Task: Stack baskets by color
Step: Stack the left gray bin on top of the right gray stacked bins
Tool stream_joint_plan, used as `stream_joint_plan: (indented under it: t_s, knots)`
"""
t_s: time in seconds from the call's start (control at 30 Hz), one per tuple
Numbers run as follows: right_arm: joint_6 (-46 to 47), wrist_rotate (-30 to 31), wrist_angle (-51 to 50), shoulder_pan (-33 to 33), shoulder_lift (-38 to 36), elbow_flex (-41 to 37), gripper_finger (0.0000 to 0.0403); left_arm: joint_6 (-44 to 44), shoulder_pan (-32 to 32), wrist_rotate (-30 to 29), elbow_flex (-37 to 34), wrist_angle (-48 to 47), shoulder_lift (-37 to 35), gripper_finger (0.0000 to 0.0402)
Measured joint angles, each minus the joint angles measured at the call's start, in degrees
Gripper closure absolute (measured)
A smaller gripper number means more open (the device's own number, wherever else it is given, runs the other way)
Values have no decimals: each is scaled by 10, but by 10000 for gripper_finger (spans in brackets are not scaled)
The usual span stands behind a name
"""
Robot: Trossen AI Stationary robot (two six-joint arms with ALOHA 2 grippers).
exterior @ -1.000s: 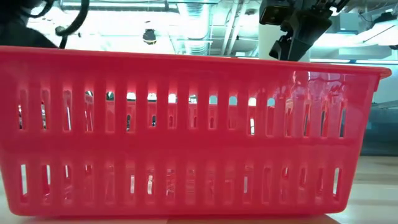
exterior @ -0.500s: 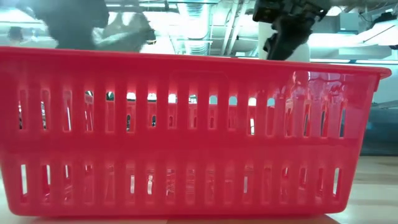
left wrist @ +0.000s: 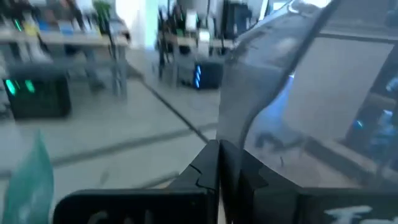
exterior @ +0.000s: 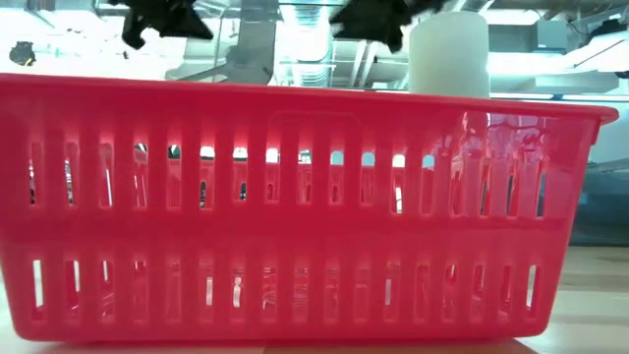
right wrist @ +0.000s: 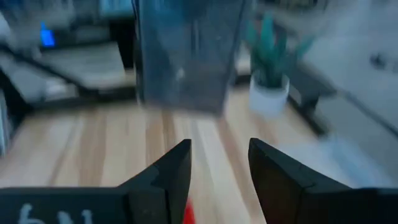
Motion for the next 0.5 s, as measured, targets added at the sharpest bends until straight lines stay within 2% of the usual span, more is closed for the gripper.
stream_joint_plan:
  t_s: [0.1,0.23,0.33,0.4,0.5]
  knots:
    - [-8,-1,66,-6,10,0,212,74,0,-38,0,84,28,401]
    - [-70,4,103,7,26,0,183,171,0,-90,0,208,66,401]
    - [-80,14,133,29,44,0,160,236,4,-93,0,302,91,401]
    - [-92,64,152,49,56,0,152,266,12,-81,0,354,106,401]
    - [-128,205,168,76,76,0,151,301,31,-83,0,403,125,401]
